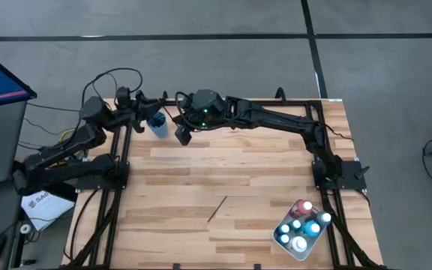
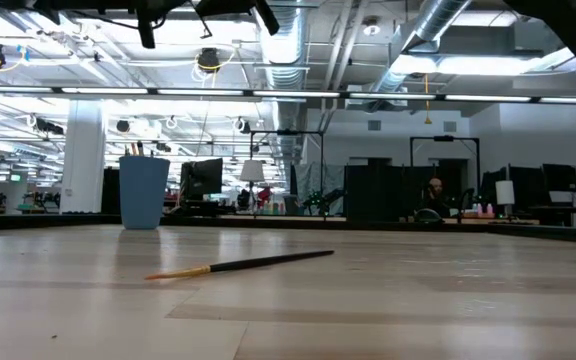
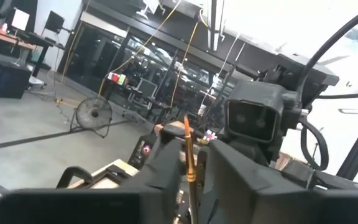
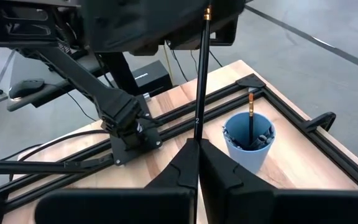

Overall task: Pick & Place Paint Supplies
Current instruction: Put the right gold paint brush into the blue cup

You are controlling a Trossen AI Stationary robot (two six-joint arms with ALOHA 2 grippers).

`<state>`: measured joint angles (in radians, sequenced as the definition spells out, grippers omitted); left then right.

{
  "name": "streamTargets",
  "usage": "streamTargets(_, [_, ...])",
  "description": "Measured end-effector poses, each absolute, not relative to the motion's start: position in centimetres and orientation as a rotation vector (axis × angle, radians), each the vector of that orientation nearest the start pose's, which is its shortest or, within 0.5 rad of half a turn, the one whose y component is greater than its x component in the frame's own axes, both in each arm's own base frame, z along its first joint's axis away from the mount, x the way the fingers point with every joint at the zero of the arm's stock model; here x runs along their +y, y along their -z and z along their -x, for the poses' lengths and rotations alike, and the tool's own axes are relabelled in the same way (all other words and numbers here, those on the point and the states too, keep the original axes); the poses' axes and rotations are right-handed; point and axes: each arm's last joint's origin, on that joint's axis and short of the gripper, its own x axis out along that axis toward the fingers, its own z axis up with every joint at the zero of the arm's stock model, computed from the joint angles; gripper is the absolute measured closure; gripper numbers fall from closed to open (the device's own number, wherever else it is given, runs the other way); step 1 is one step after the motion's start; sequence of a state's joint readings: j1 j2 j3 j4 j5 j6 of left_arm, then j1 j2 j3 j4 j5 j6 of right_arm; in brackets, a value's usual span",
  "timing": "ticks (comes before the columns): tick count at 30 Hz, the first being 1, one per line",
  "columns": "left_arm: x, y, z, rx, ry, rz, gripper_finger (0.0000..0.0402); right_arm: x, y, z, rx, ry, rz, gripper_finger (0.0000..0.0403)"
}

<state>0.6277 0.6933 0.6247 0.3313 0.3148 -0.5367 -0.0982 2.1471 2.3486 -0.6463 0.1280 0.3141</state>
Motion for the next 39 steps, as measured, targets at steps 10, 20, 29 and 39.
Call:
streamTargets(10, [8.5, -34.1, -13.3, -0.320, -0.219, 0.404, 0.0398, -5.0, -39.2, -47.7, 0.403, 0.266, -0.296, 0.0403])
streamTargets(20, [8.6, -33.7, -13.2, -0.265, -0.322, 0.264, 0.0400, -5.7, -39.9, -46.2, 0.460, 0.308, -0.276, 0.0320])
streamTargets(29, [9.7, -31.9, -12.4, -0.024, -0.797, -0.005, 0.0401, -4.9, -43.2, -42.9, 0.434, 0.452, -0.194, 0.0246])
streamTargets(39, [10.6, -26.9, -11.4, 0.071, -0.942, 0.004, 0.0401, -4.6, -42.9, -42.3, 0.505, 0.482, -0.169, 0.0248])
